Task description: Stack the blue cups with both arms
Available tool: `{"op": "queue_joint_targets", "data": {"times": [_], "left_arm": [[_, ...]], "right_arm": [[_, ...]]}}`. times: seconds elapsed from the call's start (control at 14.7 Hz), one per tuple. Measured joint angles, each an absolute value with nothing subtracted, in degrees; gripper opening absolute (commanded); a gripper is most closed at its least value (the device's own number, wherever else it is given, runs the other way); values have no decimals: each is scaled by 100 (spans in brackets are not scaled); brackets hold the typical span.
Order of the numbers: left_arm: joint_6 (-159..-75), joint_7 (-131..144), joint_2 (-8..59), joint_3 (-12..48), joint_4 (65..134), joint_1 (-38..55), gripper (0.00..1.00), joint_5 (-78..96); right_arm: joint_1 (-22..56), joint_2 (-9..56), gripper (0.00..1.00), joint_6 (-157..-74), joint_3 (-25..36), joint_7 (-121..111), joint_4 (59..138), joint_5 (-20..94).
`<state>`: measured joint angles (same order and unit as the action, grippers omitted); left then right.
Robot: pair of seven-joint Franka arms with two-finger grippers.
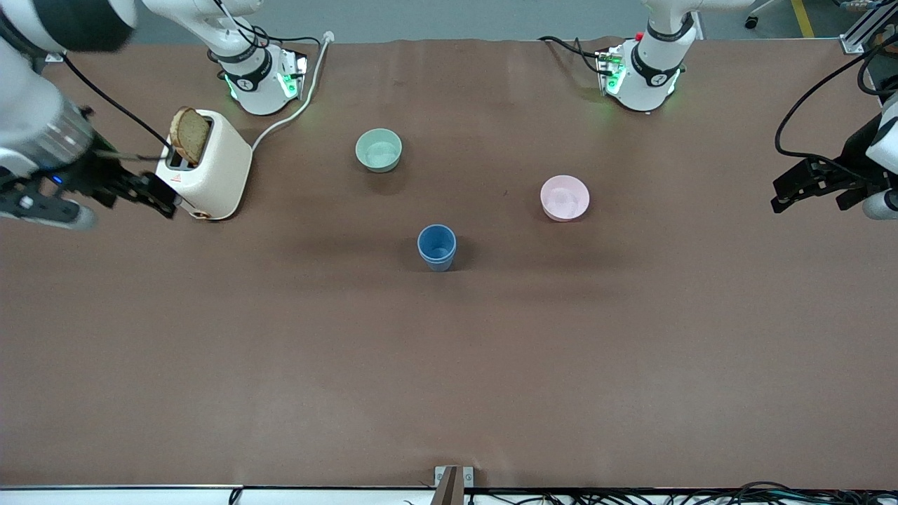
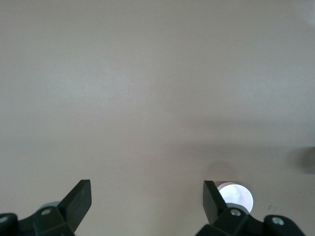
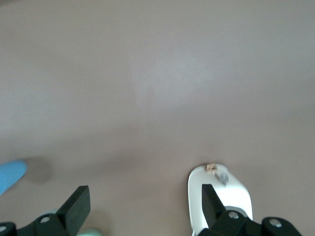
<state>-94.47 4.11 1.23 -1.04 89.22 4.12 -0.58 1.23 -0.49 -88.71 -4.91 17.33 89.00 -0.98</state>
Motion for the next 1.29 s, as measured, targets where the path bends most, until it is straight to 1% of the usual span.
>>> {"op": "queue_joint_targets", "data": {"times": [0.14,0.27,0.41,0.95,1.29], "left_arm": [[-9436,411,119,-87,8915,414,100,-58],[-9393,411,114,-69,8905,424,100,-58],[-9268,412,114,-57,8903,425,100,-58],[-9182,415,115,-56,8883,421,100,-58],[-9179,415,114,-47,8718,426,100,-58]], "right_arm": [[117,-139,100,-8423,-66,1213,8505,113],[113,-136,100,-8328,275,585,8327,133],[110,-115,100,-8250,460,306,8298,175],[124,-90,100,-8176,492,93,8284,221],[62,-90,100,-8158,499,-275,8273,221]]}}
